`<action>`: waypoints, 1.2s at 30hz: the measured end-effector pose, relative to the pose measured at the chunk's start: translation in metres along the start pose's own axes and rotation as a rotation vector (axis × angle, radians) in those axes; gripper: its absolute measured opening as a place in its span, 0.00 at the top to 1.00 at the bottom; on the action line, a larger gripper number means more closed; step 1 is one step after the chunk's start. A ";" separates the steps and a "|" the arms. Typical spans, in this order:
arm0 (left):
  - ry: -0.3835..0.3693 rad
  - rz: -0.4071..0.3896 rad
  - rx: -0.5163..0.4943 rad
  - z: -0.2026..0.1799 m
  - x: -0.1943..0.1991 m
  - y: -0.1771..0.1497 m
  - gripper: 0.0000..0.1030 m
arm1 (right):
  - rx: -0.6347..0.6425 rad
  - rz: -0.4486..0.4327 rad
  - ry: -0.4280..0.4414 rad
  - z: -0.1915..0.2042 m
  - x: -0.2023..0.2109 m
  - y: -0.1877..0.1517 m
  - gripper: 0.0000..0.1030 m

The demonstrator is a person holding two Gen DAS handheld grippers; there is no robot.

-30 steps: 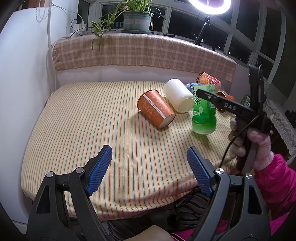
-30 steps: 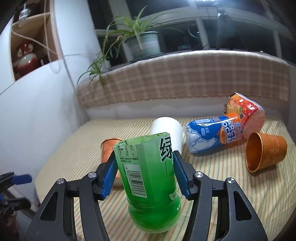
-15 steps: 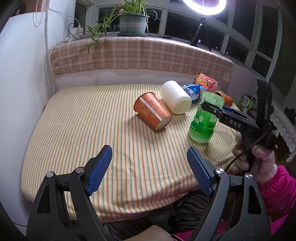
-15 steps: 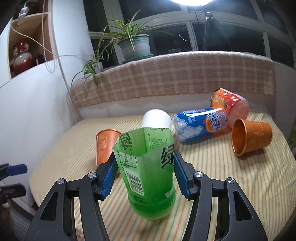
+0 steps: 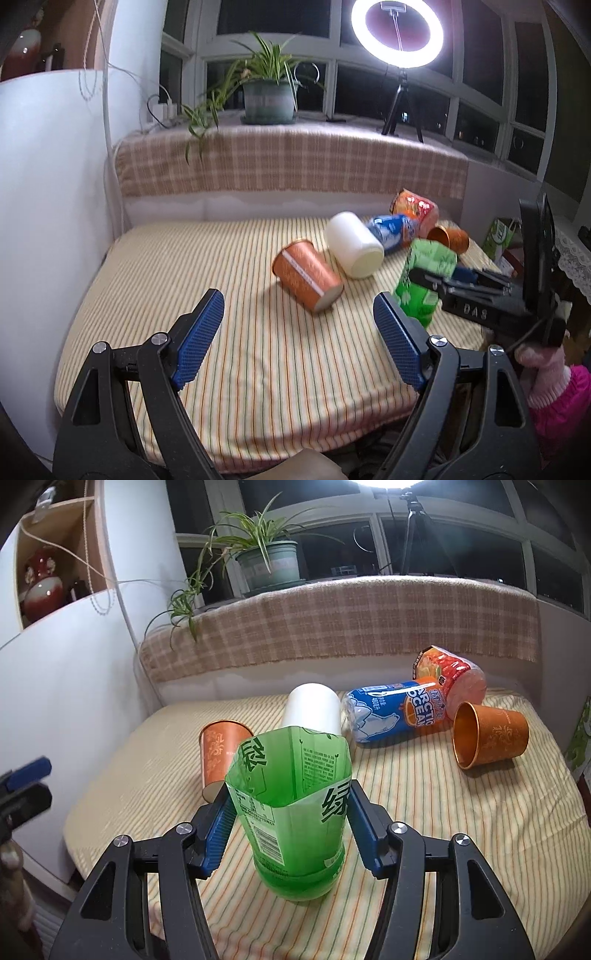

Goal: Flip cup upright
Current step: 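Lift the green bottle with the right tool and rotate it cap-up, then lower the green bottle upright onto the bedspread and open the right tool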

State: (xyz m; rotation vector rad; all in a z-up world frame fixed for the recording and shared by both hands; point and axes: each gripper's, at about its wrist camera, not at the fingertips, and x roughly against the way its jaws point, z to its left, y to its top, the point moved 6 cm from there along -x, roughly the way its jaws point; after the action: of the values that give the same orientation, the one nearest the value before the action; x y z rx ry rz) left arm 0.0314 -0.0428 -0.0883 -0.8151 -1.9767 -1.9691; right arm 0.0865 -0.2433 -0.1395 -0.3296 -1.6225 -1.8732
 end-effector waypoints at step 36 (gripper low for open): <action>0.072 -0.199 -0.023 -0.017 0.024 0.020 0.01 | -0.003 -0.198 -0.337 -0.028 0.117 0.009 0.21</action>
State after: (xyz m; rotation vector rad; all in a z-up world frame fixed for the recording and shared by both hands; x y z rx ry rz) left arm 0.0192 -0.0552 -0.0573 -0.5629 -2.0669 -2.1000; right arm 0.0078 -0.3053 -0.0722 -0.5255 -1.9346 -2.0521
